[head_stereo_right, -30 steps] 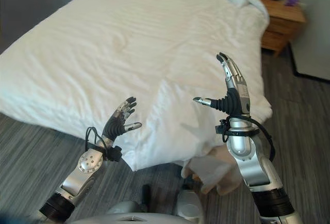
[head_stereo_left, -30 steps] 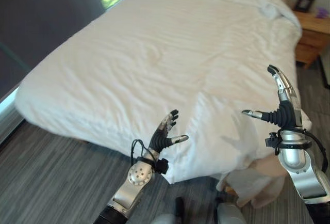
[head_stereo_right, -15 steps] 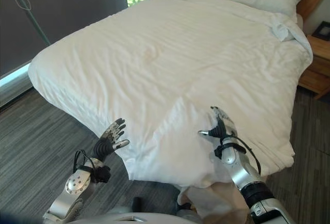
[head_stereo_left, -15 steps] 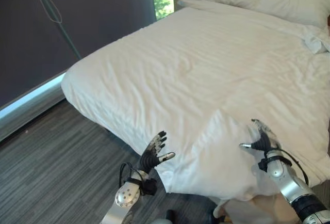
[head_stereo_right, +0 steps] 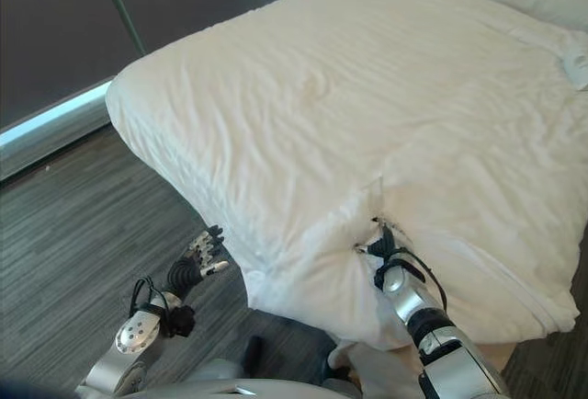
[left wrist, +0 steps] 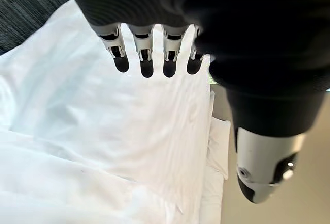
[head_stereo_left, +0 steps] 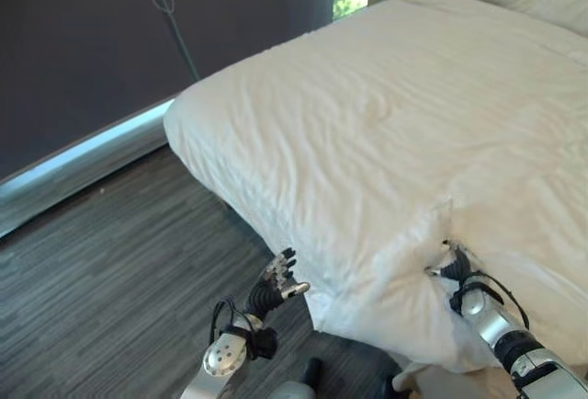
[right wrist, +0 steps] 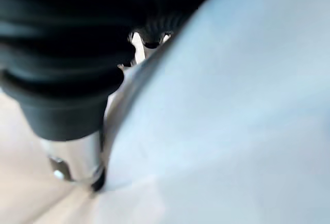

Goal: Making the bed.

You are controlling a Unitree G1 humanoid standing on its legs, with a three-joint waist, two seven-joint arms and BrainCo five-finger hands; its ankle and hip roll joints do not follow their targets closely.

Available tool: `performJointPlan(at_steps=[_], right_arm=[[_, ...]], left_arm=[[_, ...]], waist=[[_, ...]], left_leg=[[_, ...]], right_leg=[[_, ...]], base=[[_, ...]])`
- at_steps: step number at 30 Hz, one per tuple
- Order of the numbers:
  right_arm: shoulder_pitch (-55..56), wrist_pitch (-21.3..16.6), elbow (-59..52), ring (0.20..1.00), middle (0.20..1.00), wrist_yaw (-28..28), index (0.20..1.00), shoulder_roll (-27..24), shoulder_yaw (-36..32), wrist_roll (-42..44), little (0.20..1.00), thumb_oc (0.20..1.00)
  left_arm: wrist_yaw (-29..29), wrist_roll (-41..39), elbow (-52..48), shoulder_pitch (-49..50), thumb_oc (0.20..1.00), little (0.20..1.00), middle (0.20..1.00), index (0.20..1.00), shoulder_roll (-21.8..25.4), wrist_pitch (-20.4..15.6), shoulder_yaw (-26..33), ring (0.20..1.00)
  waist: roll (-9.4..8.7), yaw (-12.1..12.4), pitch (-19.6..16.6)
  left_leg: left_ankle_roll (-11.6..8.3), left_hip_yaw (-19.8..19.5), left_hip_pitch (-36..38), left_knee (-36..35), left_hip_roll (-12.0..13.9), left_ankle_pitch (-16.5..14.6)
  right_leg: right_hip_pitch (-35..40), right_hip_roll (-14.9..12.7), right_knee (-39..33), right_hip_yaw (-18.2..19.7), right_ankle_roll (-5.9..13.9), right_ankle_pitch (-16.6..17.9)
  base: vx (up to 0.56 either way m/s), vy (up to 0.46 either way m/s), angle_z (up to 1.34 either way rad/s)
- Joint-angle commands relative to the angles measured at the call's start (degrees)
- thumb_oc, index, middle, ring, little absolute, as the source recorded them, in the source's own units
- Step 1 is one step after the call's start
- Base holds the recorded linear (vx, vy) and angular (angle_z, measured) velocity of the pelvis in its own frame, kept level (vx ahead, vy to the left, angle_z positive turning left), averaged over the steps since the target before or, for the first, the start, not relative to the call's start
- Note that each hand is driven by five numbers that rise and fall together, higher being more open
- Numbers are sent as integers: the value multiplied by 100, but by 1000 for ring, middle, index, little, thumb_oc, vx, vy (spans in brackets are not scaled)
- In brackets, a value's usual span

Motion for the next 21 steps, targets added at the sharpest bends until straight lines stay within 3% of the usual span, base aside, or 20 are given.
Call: performJointPlan(at_steps=[1, 4, 8, 9, 10, 11, 12, 13, 15, 17, 18, 19, 21], right_arm=[[181, -54, -532, 200, 200, 123, 200, -67, 70, 205, 200, 200], [536, -82, -1270, 200, 200, 142, 200, -47, -76, 79, 200, 200], [1194, -240, -2058, 200, 200, 283, 200, 56, -147, -271, 200, 200], [1404, -271, -2175, 200, 200, 300, 200, 76, -182, -339, 200, 200], [1414, -267, -2185, 200, 200, 303, 200, 74, -188, -341, 200, 200], [1790, -312, -2342, 200, 200, 369, 200, 160, -264, -481, 200, 200], [1816, -306, -2360, 200, 200, 373, 200, 161, -269, -487, 200, 200], [2104, -322, -2433, 200, 200, 363, 200, 192, -312, -604, 200, 200], [2217, -315, -2483, 200, 200, 378, 200, 202, -313, -645, 200, 200], [2268, -283, -2412, 200, 200, 406, 200, 273, -252, -669, 200, 200], [2168, -289, -2351, 200, 200, 397, 200, 241, -173, -608, 200, 200], [2162, -292, -2345, 200, 200, 395, 200, 240, -172, -606, 200, 200], [2115, -281, -2287, 200, 200, 280, 200, 93, -194, -646, 200, 200]], left_arm=[[-64, -89, -183, -522, 1000, 1000, 1000, 1000, 95, -217, -56, 1000], [45, 11, -110, -607, 1000, 1000, 1000, 1000, 33, -243, 44, 1000], [152, 212, -89, -571, 1000, 1000, 1000, 1000, -51, -236, 160, 1000], [164, 276, -93, -518, 1000, 1000, 1000, 1000, -50, -233, 169, 1000], [164, 277, -95, -516, 1000, 1000, 1000, 1000, -50, -233, 164, 1000], [157, 419, -49, -455, 1000, 1000, 1000, 1000, -119, -193, 165, 1000], [157, 422, -49, -443, 1000, 1000, 1000, 1000, -117, -194, 158, 1000], [193, 480, -65, -421, 1000, 1000, 1000, 1000, -169, -180, 132, 1000], [193, 464, -61, -436, 1000, 1000, 1000, 1000, -180, -184, 127, 1000], [200, 415, -65, -461, 1000, 1000, 1000, 1000, -205, -185, 116, 1000], [221, 346, -21, -502, 1000, 1000, 1000, 1000, -244, -181, 107, 1000], [220, 345, -19, -506, 1000, 1000, 1000, 1000, -246, -182, 109, 1000], [160, 216, -111, -428, 1000, 1000, 1000, 1000, -276, -195, 112, 1000]], waist=[[-83, 9, 458], [-52, -101, 603], [-18, -164, 654], [-87, -167, 628], [-73, -143, 614], [-148, -183, 489], [-156, -157, 479], [-311, -142, 412], [-403, -106, 377], [-472, 8, 310], [-424, 120, 286], [-424, 126, 298], [-281, 147, 408]], left_leg=[[-6, 627, -146, 61, -195, -323], [57, 823, -161, 61, -134, -307], [162, 1396, -221, 61, 110, -191], [205, 1505, -182, 61, 63, -206], [202, 1523, -200, 61, 86, -190], [260, 1630, -226, 61, 56, -143], [262, 1654, -216, 61, 53, -153], [276, 1779, -366, 61, -57, -5], [291, 1892, -433, 61, -124, 37], [282, 2164, -602, 65, -125, 143], [207, 2424, -815, 121, 37, 341], [203, 2431, -799, 120, 37, 337], [91, 2490, -933, 200, 153, 538]], right_leg=[[-37, -196, 490, 125, 301, -518], [-296, -116, 1002, 264, 316, -607], [-138, 64, 2579, 63, 307, -984], [-39, 65, 3031, 121, 353, -1055], [-66, 87, 3025, 140, 347, -1027], [183, 290, 3563, 325, 405, -884], [178, 284, 3573, 351, 409, -891], [555, 601, 3430, 659, 543, -637], [737, 631, 3151, 747, 542, -607], [1050, 539, 2485, 617, 241, -938], [1283, 721, 1531, 612, -133, -1673], [1311, 719, 1499, 619, -136, -1659], [1437, 949, 949, 702, -343, -1763]], base=[[-141, 95, 3], [-139, 71, -16], [-215, 158, -74], [-96, 95, -105], [-149, 93, -100], [-99, 50, -61], [-230, 44, -47], [-129, 1, -36], [-181, -2, -46], [-304, -39, -76], [-314, -75, -69], [-347, -129, -82], [-352, -134, -54]])
